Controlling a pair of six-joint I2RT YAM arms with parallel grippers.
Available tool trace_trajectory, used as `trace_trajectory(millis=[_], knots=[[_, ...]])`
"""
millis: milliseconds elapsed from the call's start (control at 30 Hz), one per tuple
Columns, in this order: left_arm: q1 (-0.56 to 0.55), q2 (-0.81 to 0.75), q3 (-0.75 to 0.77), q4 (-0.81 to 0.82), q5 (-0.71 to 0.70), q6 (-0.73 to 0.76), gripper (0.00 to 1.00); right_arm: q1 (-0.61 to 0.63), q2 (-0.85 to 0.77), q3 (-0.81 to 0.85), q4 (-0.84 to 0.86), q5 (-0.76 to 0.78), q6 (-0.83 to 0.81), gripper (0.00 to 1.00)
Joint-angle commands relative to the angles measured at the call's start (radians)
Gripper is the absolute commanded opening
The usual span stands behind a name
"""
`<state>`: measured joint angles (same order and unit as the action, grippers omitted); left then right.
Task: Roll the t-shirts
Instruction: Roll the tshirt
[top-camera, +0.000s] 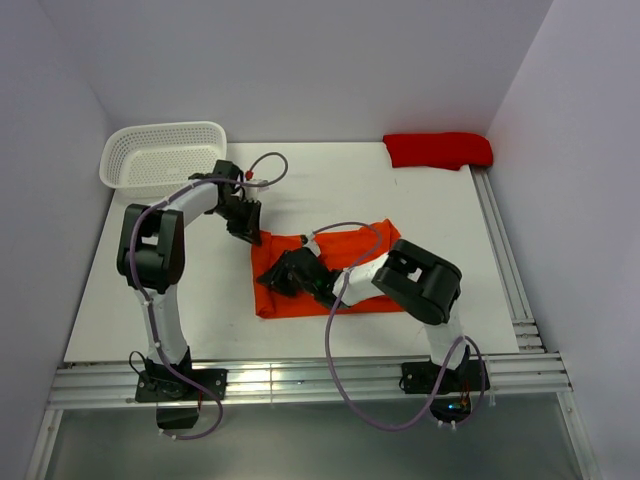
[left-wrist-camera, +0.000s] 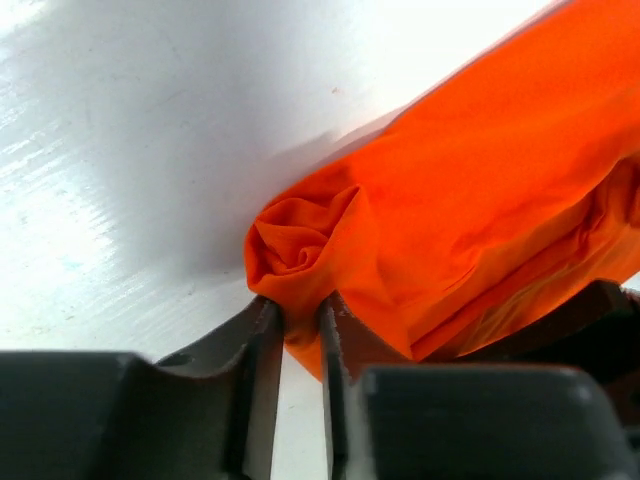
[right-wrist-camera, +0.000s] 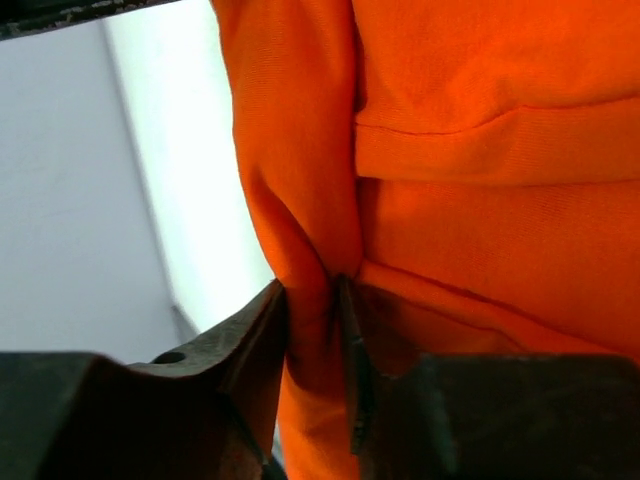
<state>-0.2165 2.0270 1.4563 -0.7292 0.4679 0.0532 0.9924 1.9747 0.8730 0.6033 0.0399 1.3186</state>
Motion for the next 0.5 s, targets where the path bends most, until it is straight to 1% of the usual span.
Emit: trace_trajectory(millis=[0,33,67,100,133,167,233,267,367,467], knots=[[-0.024,-0.001,0.05,0.019,-0.075,-0.03,0.14,0.022,-0.056,0.073,-0.239,0.083,-0.087,0.35],[-0.029,-0.004,0.052,0.016,-0.081,-0.038,0.1,0.034,-0.06,0.09,-0.278,0.104,-0.113,0.38],[-0.035,-0.005,0.055,0.013,-0.093,-0.042,0.05,0.043,-0.071,0.107,-0.354,0.123,-0.127,0.39],[-0.046,-0.007,0.061,0.004,-0.109,-0.046,0.0,0.054,-0.076,0.144,-0.393,0.142,-0.136,0.41],[-0.052,-0.008,0.062,0.001,-0.132,-0.046,0.0,0.064,-0.079,0.164,-0.434,0.184,-0.147,0.43],[-0.06,-0.01,0.065,-0.002,-0.144,-0.046,0.0,0.086,-0.085,0.181,-0.506,0.201,-0.162,0.43],[-0.075,-0.004,0.072,-0.016,-0.169,-0.046,0.0,0.109,-0.088,0.222,-0.568,0.244,-0.168,0.45],[-0.08,-0.002,0.075,-0.021,-0.176,-0.046,0.0,0.129,-0.091,0.236,-0.629,0.256,-0.168,0.45],[-0.09,0.002,0.082,-0.036,-0.206,-0.044,0.0,0.156,-0.089,0.271,-0.729,0.297,-0.153,0.45],[-0.096,0.009,0.087,-0.048,-0.23,-0.039,0.0,0.195,-0.088,0.294,-0.793,0.325,-0.136,0.45]])
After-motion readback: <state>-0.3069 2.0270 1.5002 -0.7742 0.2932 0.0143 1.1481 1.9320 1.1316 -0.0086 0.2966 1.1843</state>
